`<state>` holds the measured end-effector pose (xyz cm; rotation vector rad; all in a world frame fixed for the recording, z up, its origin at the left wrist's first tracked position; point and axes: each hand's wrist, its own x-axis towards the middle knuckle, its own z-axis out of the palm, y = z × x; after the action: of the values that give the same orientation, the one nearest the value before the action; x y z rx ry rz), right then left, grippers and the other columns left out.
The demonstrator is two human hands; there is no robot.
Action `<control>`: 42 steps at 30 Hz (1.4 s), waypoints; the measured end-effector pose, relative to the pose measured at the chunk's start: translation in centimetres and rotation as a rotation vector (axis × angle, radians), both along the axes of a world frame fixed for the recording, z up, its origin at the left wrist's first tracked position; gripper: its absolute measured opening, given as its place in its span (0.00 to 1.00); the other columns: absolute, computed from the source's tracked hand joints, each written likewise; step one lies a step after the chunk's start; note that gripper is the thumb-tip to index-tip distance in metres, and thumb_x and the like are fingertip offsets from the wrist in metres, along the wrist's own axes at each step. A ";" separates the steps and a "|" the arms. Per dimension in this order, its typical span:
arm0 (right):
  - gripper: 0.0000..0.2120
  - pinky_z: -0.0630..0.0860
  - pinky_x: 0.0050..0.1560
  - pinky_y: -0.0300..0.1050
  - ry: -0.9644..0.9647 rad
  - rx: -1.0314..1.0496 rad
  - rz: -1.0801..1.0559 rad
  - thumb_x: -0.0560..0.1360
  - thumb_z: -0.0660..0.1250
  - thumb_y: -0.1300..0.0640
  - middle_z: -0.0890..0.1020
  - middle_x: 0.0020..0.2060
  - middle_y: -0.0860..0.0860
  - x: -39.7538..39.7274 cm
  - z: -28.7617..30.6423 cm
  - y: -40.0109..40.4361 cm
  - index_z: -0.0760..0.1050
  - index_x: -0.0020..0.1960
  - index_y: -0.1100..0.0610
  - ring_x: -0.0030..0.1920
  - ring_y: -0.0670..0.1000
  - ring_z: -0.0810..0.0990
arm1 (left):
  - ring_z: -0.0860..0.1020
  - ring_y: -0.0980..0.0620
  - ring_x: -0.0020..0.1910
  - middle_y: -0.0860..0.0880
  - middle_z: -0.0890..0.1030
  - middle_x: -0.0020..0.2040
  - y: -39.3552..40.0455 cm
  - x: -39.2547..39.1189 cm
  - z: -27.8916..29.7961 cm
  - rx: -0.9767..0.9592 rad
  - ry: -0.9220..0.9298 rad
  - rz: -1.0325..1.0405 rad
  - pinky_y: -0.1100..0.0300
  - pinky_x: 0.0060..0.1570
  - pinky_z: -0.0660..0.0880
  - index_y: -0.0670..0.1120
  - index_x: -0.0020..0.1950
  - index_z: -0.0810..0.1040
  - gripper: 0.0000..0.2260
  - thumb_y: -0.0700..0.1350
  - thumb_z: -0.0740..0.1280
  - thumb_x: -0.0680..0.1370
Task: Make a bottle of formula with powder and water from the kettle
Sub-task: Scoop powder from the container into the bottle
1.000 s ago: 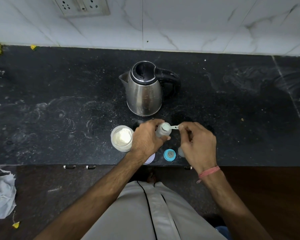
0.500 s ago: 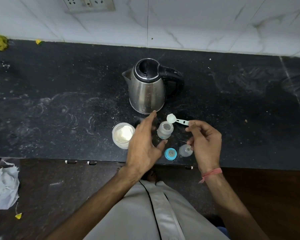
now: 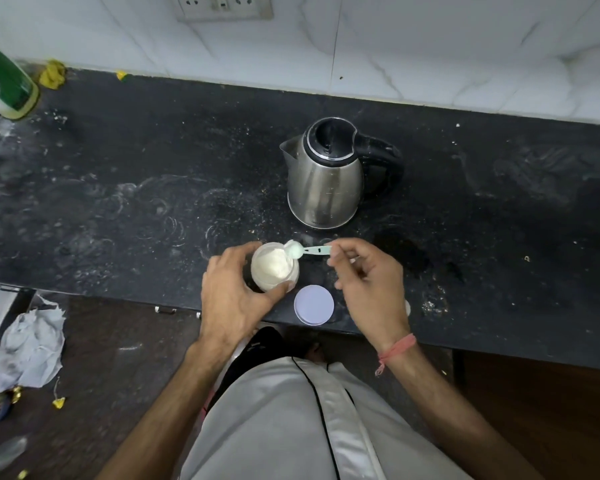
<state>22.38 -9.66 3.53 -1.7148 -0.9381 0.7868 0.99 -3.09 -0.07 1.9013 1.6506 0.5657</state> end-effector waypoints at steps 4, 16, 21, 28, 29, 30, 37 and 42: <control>0.04 0.81 0.46 0.46 -0.205 -0.006 0.159 0.80 0.75 0.57 0.86 0.40 0.41 -2.4 -0.1 1.7 0.89 0.50 0.49 0.40 0.44 0.84 | 0.75 0.58 0.60 0.64 0.80 0.62 -0.3 0.4 0.0 0.008 -0.080 0.004 0.56 0.60 0.74 0.61 0.69 0.82 0.33 0.68 0.83 0.66; 0.10 0.76 0.50 0.52 -0.865 -0.452 0.486 0.80 0.68 0.51 0.87 0.51 0.53 -5.4 0.6 6.2 0.88 0.54 0.49 0.53 0.62 0.84 | 0.80 0.52 0.60 0.61 0.84 0.62 0.9 0.4 -0.5 0.004 -0.095 -0.029 0.46 0.64 0.78 0.60 0.67 0.84 0.27 0.63 0.78 0.68; 0.10 0.78 0.56 0.53 -0.858 -0.501 0.510 0.80 0.72 0.51 0.87 0.58 0.53 -4.9 1.0 7.4 0.87 0.60 0.48 0.59 0.61 0.85 | 0.79 0.53 0.61 0.60 0.84 0.61 1.1 0.1 -0.6 0.003 -0.082 -0.030 0.46 0.64 0.78 0.59 0.68 0.84 0.31 0.66 0.81 0.67; 0.11 0.79 0.43 0.49 -0.307 -0.193 0.286 0.78 0.76 0.38 0.80 0.30 0.43 -2.2 0.5 5.1 0.89 0.53 0.44 0.35 0.45 0.80 | 0.78 0.56 0.61 0.63 0.82 0.62 1.9 -0.2 -0.2 0.035 -0.071 -0.009 0.48 0.65 0.78 0.60 0.67 0.84 0.32 0.68 0.84 0.66; 0.09 0.77 0.40 0.46 -0.225 -0.158 0.237 0.79 0.76 0.41 0.78 0.28 0.42 -1.5 0.6 4.7 0.89 0.51 0.45 0.32 0.44 0.77 | 0.77 0.57 0.61 0.63 0.82 0.62 2.1 -0.4 -0.1 0.039 -0.072 0.008 0.49 0.64 0.77 0.60 0.67 0.84 0.32 0.67 0.85 0.66; 0.07 0.74 0.38 0.41 -0.161 -0.134 0.195 0.80 0.77 0.43 0.77 0.28 0.41 -0.7 0.7 4.4 0.89 0.50 0.46 0.31 0.43 0.75 | 0.76 0.57 0.61 0.63 0.82 0.62 2.3 -0.6 -0.1 0.042 -0.069 0.027 0.51 0.63 0.77 0.60 0.67 0.84 0.32 0.66 0.86 0.66; 0.05 0.78 0.39 0.46 -0.075 -0.097 0.005 0.83 0.76 0.52 0.80 0.32 0.49 6.3 0.5 2.8 0.88 0.49 0.51 0.34 0.44 0.76 | 0.77 0.54 0.62 0.59 0.84 0.63 3.1 -1.3 -0.6 0.040 -0.040 0.086 0.60 0.60 0.71 0.56 0.70 0.84 0.33 0.62 0.88 0.67; 0.05 0.82 0.45 0.58 -0.091 -0.109 -0.047 0.83 0.75 0.51 0.82 0.36 0.58 8.5 -0.9 1.9 0.88 0.49 0.48 0.37 0.50 0.77 | 0.77 0.46 0.70 0.54 0.82 0.70 2.9 -0.9 -0.5 0.049 -0.028 0.077 0.54 0.66 0.71 0.53 0.76 0.80 0.42 0.64 0.87 0.65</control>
<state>30.90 -7.74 2.67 -1.8745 -0.9270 0.7459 0.13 -0.18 -0.57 1.8617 1.7128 0.6660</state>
